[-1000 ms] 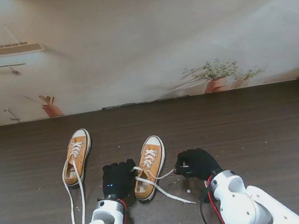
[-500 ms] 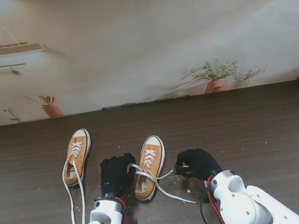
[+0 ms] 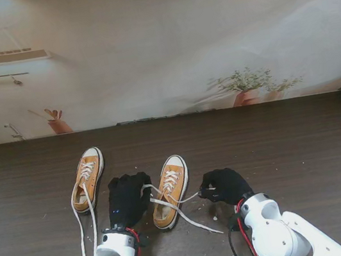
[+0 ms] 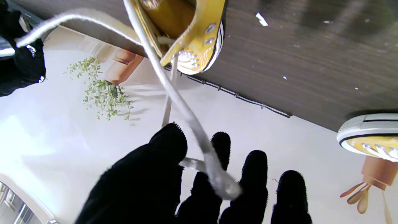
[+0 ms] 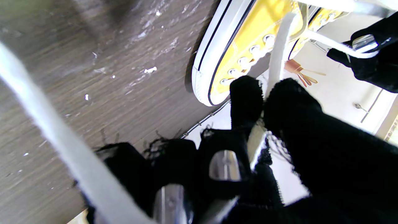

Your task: Tie the shoelaces into a bow on the shoes

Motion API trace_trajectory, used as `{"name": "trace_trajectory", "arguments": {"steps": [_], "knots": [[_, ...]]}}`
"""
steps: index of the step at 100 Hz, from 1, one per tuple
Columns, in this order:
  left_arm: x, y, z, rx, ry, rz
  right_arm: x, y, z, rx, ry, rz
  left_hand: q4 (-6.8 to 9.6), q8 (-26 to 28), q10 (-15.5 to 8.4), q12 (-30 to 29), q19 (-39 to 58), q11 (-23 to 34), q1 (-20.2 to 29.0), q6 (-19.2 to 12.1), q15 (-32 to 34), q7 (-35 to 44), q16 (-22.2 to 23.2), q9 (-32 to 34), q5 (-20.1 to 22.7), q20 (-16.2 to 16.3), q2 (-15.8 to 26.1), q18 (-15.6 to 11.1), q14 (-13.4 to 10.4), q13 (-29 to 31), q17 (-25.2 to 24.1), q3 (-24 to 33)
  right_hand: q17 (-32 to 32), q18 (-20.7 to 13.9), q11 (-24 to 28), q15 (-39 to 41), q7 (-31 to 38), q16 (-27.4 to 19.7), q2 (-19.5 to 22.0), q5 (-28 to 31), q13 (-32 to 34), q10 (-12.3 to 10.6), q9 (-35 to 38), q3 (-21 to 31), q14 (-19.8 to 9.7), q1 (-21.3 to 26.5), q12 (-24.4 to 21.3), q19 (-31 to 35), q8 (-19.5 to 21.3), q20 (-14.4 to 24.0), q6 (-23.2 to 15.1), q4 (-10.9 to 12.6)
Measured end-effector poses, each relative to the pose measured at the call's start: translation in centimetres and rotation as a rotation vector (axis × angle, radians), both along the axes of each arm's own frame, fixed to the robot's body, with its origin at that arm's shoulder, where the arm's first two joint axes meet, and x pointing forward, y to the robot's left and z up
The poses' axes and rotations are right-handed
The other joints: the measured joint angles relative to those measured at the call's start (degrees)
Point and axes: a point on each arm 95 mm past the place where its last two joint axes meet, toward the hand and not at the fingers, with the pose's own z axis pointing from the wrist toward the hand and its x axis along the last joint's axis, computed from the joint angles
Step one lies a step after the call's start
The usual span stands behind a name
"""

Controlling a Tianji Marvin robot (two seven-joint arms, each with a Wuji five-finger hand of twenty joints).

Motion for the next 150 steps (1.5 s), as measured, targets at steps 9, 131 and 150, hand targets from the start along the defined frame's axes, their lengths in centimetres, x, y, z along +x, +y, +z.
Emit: {"name": "trace_trajectory", "arguments": {"steps": [9, 131, 150], "knots": [[-0.1, 0.3, 0.3, -0.002, -0.014, 0.009, 0.0, 0.0, 0.1, 0.002, -0.002, 0.001, 0.0, 0.14, 0.0, 0.01, 0.0, 0.0, 0.0, 0.0, 0.06, 0.0, 0.0, 0.0, 0.0, 0.0, 0.0, 0.0, 0.0, 0.12, 0.12, 0.0, 0.0, 0.0, 0.0, 0.0, 0.0, -0.01, 0.0, 0.0, 0.0, 0.0, 0.0, 0.0, 0.0, 0.0, 0.0, 0.0, 0.0, -0.04, 0.0, 0.0], [-0.8, 3.5, 3.4, -0.235, -0.151, 0.155, -0.3, 0.3, 0.4, -0.012, 0.005, 0.016, -0.09, 1.52, 3.51, -3.15, -0.06, -0.01, 2.55, 2.94, 2.56, 1.1, -1.31, 12.0, -1.47, 0.0, 0.1, 3.59, 3.72, 13.87, 7.85, -1.77, 0.02, 0.0, 0.0, 0.0, 0.0, -0.06, 0.09, -0.01, 0.0, 0.0, 0.0, -0.06, 0.0, 0.0, -0.01, 0.0, 0.0, -0.76, -0.01, 0.0], [0.2, 2.6, 2.1, -0.38, -0.164, 0.196, -0.3, 0.7, 0.3, -0.017, 0.009, 0.023, -0.12, 2.73, 2.97, -2.28, 7.12, 9.26, 8.37, 7.17, 7.49, 3.24, -1.4, 17.22, -4.45, 1.96, 2.74, 5.19, 3.44, 21.54, 12.76, -9.31, 0.03, 0.0, 0.0, 0.0, 0.0, -0.54, 0.32, -0.02, 0.0, 0.0, 0.0, -0.06, 0.0, 0.0, -0.01, 0.0, 0.0, -0.78, -0.01, 0.0]]}}
